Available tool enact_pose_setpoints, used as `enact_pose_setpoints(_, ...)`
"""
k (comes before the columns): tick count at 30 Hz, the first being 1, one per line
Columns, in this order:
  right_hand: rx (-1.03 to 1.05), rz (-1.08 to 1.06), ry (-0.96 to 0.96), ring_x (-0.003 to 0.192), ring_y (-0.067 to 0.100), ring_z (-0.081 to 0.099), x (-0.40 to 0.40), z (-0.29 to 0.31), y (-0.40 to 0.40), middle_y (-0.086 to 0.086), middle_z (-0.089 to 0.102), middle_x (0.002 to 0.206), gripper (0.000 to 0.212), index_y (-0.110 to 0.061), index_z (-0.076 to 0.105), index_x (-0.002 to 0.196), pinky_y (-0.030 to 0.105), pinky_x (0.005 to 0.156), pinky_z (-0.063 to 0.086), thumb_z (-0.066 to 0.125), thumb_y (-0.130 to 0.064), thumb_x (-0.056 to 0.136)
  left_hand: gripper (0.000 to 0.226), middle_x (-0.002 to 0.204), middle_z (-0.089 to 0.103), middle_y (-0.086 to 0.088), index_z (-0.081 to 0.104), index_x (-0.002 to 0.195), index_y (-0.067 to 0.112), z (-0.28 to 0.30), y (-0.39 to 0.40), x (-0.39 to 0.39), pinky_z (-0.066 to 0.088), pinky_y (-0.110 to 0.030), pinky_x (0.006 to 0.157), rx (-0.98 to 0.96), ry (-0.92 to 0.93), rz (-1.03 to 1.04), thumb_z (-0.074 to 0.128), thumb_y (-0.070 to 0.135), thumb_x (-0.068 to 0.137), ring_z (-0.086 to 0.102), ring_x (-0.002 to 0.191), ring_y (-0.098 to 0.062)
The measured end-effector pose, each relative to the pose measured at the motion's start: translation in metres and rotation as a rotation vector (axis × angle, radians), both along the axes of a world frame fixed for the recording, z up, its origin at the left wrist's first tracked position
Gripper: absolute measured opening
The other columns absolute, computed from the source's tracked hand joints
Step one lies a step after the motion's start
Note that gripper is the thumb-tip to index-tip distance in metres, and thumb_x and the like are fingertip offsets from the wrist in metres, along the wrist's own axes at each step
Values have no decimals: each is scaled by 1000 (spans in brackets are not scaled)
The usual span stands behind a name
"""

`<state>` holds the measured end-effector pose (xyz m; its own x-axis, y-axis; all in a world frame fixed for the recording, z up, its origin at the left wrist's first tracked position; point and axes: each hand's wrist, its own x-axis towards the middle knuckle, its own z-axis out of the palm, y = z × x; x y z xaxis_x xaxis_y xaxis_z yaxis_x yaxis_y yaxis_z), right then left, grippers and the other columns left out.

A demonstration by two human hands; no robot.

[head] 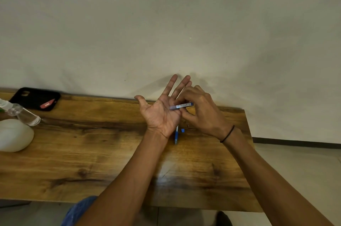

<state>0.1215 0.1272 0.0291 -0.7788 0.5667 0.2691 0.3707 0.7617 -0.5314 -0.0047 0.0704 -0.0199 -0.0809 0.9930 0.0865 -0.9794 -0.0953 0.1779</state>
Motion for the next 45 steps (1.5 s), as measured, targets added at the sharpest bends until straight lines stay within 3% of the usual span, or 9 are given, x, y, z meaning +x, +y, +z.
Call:
enact_pose_setpoints(4,-43,-19,44,90,12,51,2,0,0,-9,63,95,11,-22,68,96,26,74,45,69,-16,87,124,164,33,-32,31,164,12,2,-1,0,10,-64,128,-39,-10,9,19,100,77,27,156,-46)
enact_pose_setpoints(8,-49,-47,88,89,14,56,5,0,3,-6,66,94,14,-17,71,96,34,76,51,70,-9,85,99,160,41,-31,41,159,12,8,-4,-5,39,-62,116,-150,57,30,41,83,89,38,151,-44)
enact_pose_setpoints(12,-38,-81,98,89,10,58,7,1,6,-6,65,93,16,-20,72,97,29,75,51,72,-10,84,54,122,72,-23,71,125,5,8,-9,-13,53,-46,95,-447,343,161,59,37,82,67,114,-35)
enact_pose_setpoints(15,-41,-100,107,87,6,59,9,2,7,-7,65,93,16,-20,72,98,17,74,49,72,-11,85,32,93,76,-14,74,97,7,6,-13,-19,57,-34,72,-533,560,193,60,21,72,70,88,-29)
enact_pose_setpoints(18,-63,-126,123,88,3,60,10,3,8,-7,66,93,18,-19,73,97,8,73,45,71,-9,83,23,95,78,-21,72,90,8,5,-17,-26,63,-31,72,-479,830,206,58,6,73,77,88,-35)
enact_pose_setpoints(21,-83,-166,136,89,2,61,13,4,9,-7,66,96,18,-18,74,99,7,73,46,71,-7,85,24,103,79,-25,75,96,8,4,-21,-31,65,-35,79,-380,923,239,66,-5,78,78,97,-40)
enact_pose_setpoints(25,-94,-228,183,89,-1,61,14,6,11,-9,64,96,16,-17,73,101,11,73,49,71,-7,88,25,104,80,-21,77,102,12,3,-23,-31,65,-34,79,-375,975,292,75,-8,86,79,99,-37)
enact_pose_setpoints(30,-91,-236,203,89,0,61,14,6,11,-8,64,98,15,-16,73,102,10,76,50,72,-7,90,22,102,81,-18,78,105,15,12,-19,-21,65,-33,76,-405,954,385,82,11,83,80,95,-34)
enact_pose_setpoints(45,-128,-265,219,93,14,67,13,10,10,1,68,103,14,-12,73,104,27,80,59,71,-4,92,18,101,80,-21,77,103,19,21,-17,-18,66,-34,73,-357,860,334,79,20,85,80,95,-34)
